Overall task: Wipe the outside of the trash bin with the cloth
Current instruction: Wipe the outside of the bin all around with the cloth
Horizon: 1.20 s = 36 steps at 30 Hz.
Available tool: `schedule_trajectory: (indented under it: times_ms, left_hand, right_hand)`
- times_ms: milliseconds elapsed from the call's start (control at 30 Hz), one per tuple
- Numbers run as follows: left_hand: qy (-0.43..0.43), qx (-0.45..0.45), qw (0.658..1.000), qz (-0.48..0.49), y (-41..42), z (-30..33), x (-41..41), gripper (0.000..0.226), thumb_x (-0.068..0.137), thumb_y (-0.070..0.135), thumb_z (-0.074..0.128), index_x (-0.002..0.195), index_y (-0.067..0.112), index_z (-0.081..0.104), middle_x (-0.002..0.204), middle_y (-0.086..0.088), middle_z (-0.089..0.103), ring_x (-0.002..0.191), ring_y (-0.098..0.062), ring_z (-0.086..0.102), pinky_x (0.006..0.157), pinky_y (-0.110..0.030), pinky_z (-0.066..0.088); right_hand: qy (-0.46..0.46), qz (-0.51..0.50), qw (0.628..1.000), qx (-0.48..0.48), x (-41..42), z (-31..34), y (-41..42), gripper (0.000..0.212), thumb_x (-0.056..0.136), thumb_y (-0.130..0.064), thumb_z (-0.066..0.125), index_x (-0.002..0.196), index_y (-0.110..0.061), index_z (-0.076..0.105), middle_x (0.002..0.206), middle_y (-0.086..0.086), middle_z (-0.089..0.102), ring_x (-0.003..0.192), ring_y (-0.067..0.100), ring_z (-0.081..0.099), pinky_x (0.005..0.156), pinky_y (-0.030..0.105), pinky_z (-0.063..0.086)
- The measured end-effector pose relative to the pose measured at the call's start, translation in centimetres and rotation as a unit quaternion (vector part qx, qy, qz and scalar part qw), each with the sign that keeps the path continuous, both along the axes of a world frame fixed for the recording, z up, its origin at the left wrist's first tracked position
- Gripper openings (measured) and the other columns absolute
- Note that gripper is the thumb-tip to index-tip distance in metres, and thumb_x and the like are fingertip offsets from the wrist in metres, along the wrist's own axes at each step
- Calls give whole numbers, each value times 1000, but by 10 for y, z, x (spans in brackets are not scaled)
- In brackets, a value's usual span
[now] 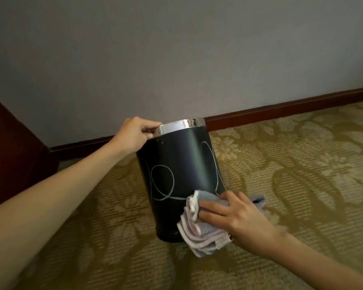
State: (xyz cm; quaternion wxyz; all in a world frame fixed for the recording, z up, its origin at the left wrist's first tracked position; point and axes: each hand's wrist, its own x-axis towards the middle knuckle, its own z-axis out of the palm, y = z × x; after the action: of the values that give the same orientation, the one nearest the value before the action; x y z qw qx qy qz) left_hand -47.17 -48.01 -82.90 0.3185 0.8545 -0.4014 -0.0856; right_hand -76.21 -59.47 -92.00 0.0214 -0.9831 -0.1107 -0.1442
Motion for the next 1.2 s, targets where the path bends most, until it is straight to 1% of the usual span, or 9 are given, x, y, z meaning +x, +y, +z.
schedule_trajectory:
  times_ms: [67, 167, 333, 567, 700, 867, 967, 1100, 1200]
  left_hand:
    - [-21, 9, 999, -25, -11, 2, -3, 42, 83, -8, 59, 118, 14, 66, 102, 11, 66, 101, -4, 57, 80, 1, 32]
    - [-49, 31, 996, -72, -27, 6, -14, 42, 84, -4, 60, 119, 19, 66, 113, 3, 68, 110, -6, 55, 91, -13, 33]
    - [-80, 38, 983, -160, -45, 16, -39, 50, 84, -2, 50, 115, 33, 67, 101, 4, 73, 100, -14, 64, 86, -35, 51]
    - [-29, 20, 996, -86, -27, 11, -16, 46, 84, -8, 53, 115, 22, 69, 107, 5, 70, 112, -15, 59, 92, -21, 37]
    - [-13, 45, 995, -90, -15, 9, -15, 44, 87, 0, 58, 122, 24, 63, 119, 1, 67, 116, -16, 56, 104, -35, 40]
    - [-30, 69, 988, -137, -24, 20, -33, 44, 85, -2, 59, 124, 18, 62, 123, -5, 64, 117, -20, 56, 102, -34, 42]
    - [-46, 83, 982, -166, -27, 22, -43, 42, 88, 2, 58, 123, 25, 63, 121, -3, 65, 113, -20, 58, 94, -31, 45]
    - [-24, 68, 990, -123, -15, 17, -36, 44, 89, 0, 55, 127, 23, 60, 131, -3, 60, 123, -20, 52, 103, -32, 39]
    - [2, 49, 992, -117, -5, 14, -30, 44, 91, 1, 53, 126, 26, 60, 127, 1, 62, 120, -18, 52, 96, -30, 40]
  right_hand:
    - [4, 0, 1000, -14, -2, 8, -3, 44, 80, -10, 61, 120, -30, 59, 132, -13, 56, 79, 25, 55, 59, 38, 47]
    - [-38, -79, 996, 26, 24, 41, -26, 62, 67, 1, 71, 122, -25, 61, 134, -10, 55, 81, 23, 52, 62, 36, 45]
    - [-115, -212, 970, 34, 69, 85, -54, 61, 70, -5, 71, 127, -24, 58, 137, -9, 53, 84, 29, 49, 66, 43, 45]
    - [-9, -44, 999, -12, -3, 6, -4, 54, 72, -10, 75, 119, -33, 61, 132, -18, 55, 84, 22, 53, 67, 34, 45]
    - [6, 14, 997, -72, -14, 1, -1, 43, 82, -14, 58, 121, -33, 57, 134, -17, 53, 86, 23, 54, 66, 38, 48]
    - [-78, -94, 992, -8, 30, 54, -26, 64, 70, 0, 67, 126, -30, 60, 134, -10, 56, 87, 23, 55, 65, 38, 45]
    - [-119, -162, 979, 17, 48, 73, -30, 59, 75, -13, 73, 129, -28, 57, 136, -10, 54, 89, 29, 56, 66, 42, 45]
    - [-72, -63, 993, -63, 22, 44, -9, 48, 80, -16, 52, 123, -33, 62, 133, -15, 56, 99, 28, 57, 69, 41, 44]
    - [-17, 1, 993, -117, -10, 9, 11, 39, 83, -22, 61, 120, -36, 61, 131, -19, 57, 99, 27, 59, 69, 39, 46]
